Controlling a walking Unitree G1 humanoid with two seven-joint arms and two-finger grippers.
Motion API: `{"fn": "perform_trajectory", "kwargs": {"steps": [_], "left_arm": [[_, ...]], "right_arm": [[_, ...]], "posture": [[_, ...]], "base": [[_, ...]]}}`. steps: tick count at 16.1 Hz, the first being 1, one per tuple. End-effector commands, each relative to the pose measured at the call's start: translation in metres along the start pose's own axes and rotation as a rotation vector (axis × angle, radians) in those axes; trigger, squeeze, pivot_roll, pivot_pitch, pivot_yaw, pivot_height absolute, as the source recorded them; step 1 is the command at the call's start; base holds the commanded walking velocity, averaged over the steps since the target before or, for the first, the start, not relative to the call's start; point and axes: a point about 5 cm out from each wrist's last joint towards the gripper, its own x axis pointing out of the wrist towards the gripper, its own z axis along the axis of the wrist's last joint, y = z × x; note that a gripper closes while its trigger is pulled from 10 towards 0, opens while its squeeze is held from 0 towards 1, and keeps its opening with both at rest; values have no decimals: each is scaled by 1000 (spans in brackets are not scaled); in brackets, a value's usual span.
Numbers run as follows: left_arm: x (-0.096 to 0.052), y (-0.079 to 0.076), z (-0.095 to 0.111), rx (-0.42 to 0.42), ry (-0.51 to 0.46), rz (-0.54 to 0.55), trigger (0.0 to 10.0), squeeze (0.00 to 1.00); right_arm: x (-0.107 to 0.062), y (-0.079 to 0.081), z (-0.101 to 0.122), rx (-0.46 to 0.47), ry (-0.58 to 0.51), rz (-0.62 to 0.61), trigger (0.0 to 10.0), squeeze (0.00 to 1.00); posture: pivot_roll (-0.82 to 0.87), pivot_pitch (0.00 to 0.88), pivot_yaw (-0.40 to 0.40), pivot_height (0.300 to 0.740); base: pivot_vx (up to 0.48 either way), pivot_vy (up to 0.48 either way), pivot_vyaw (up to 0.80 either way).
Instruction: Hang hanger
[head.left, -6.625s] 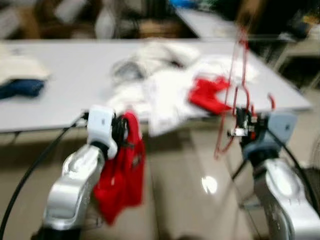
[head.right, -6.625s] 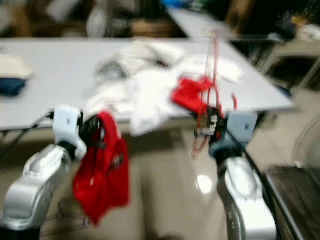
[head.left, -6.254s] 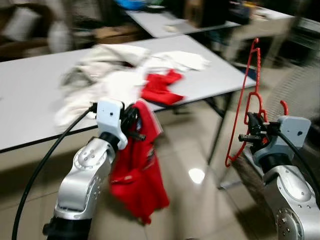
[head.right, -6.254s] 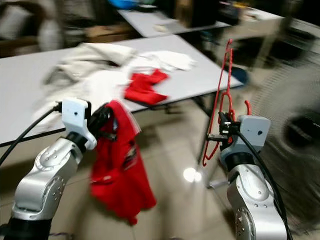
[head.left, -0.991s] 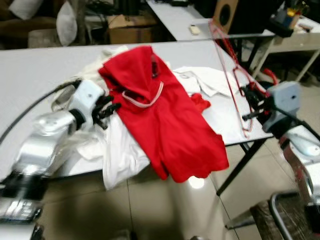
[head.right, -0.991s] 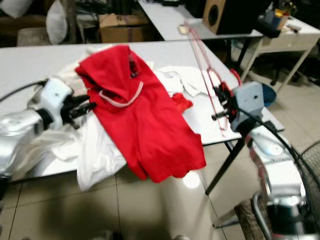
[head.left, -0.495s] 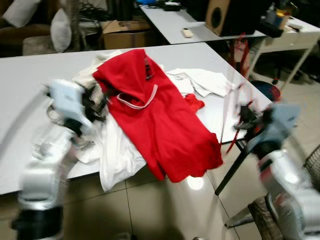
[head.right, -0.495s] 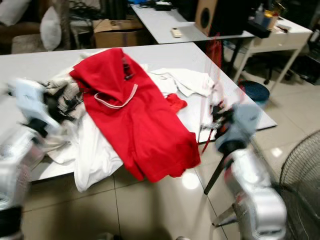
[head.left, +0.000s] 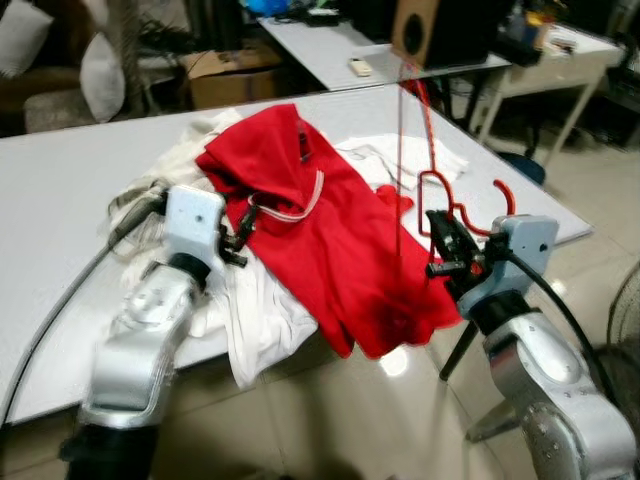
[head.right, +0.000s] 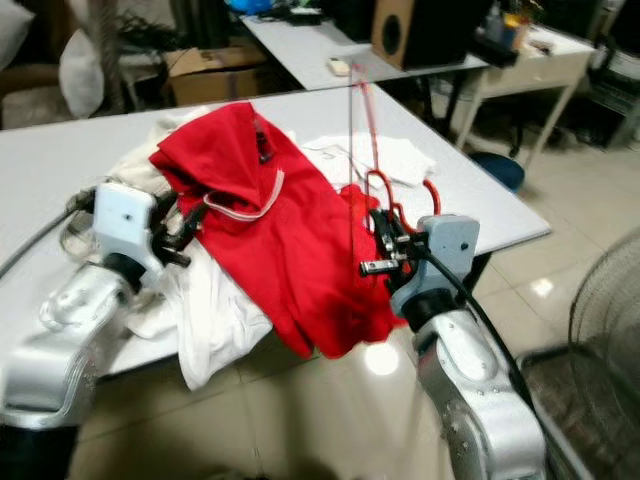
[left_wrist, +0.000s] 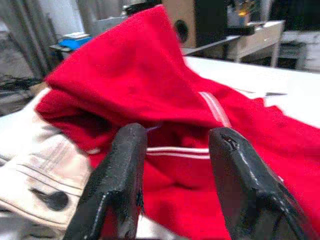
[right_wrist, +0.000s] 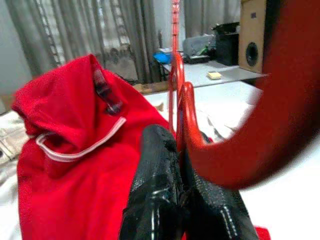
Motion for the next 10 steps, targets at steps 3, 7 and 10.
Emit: {"fn": "perform_trajectory", "kwargs": {"steps": [3, 7, 10], "left_arm": [[-4, 9, -5, 16, 31, 45, 10000, 0], [-9, 9, -9, 11, 40, 66, 10000, 0], [-11, 9, -10, 8, 42, 80, 10000, 0]], "right_arm": [[-4, 9, -2, 78, -8, 48, 10000, 0], [-8, 6, -7, 48, 12, 40, 10000, 0], [-9, 5, -7, 53, 1, 46, 10000, 0]], "posture": [[-121, 0, 39, 740], [-117, 0, 31, 740], [-115, 0, 18, 740]], "base": [[0, 368, 0], [0, 364, 0], [0, 363, 0]]}}
